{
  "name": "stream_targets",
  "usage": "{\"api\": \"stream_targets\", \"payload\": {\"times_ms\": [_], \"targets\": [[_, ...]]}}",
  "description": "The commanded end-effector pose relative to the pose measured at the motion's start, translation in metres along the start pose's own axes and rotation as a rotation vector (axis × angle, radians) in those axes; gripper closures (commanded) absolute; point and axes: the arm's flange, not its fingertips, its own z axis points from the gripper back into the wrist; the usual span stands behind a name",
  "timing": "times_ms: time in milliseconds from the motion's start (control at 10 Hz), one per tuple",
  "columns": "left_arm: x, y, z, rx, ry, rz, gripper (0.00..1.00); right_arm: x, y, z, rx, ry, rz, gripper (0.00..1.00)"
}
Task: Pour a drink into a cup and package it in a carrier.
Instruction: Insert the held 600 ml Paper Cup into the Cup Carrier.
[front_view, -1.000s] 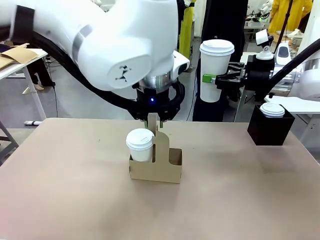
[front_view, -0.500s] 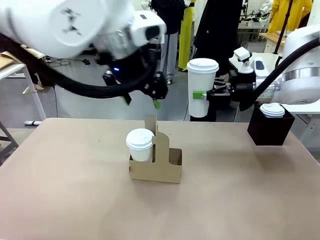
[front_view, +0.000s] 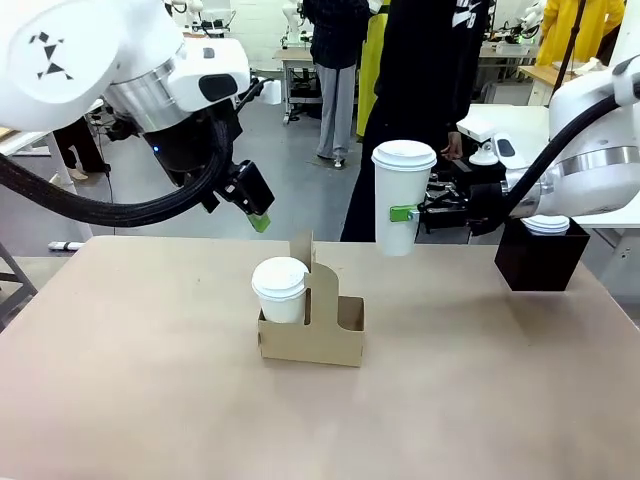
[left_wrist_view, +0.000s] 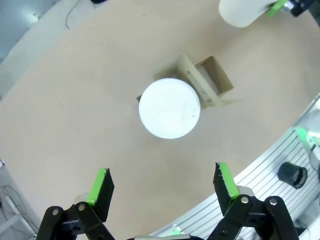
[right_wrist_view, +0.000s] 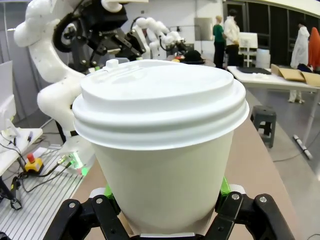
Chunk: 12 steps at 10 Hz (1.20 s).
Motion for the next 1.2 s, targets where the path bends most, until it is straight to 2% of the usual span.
{"api": "stream_targets", "payload": {"times_ms": [0,200,500,700,800,1000,1100], "targets": [[0.008,-0.009,0.007,-0.014,-0.006,0.047,0.0,0.006,0.0,-0.003,-0.042,-0.009,0.005,0.19],[0.004,-0.005,0.004,-0.002,-0.007,0.015,0.0,0.0,-0.001,0.001,-0.01,0.003,0.001,0.19],[-0.032,0.048,-0.013,0.033,0.0,-0.02,0.0,-0.022,0.007,-0.037,0.174,-0.034,0.056,0.19],[-0.054,0.073,-0.014,0.041,-0.05,-0.106,0.0,-0.032,0.01,-0.056,0.25,-0.075,0.066,0.19],[-0.062,0.088,-0.016,0.06,-0.046,-0.086,0.0,-0.038,0.012,-0.063,0.281,-0.098,0.071,0.19],[-0.07,0.103,-0.027,0.018,-0.054,-0.07,0.0,-0.054,0.013,-0.076,0.336,-0.121,0.082,0.19],[-0.065,0.103,-0.031,-0.021,-0.099,0.027,0.0,-0.06,0.012,-0.079,0.361,-0.144,0.071,0.19]]}}
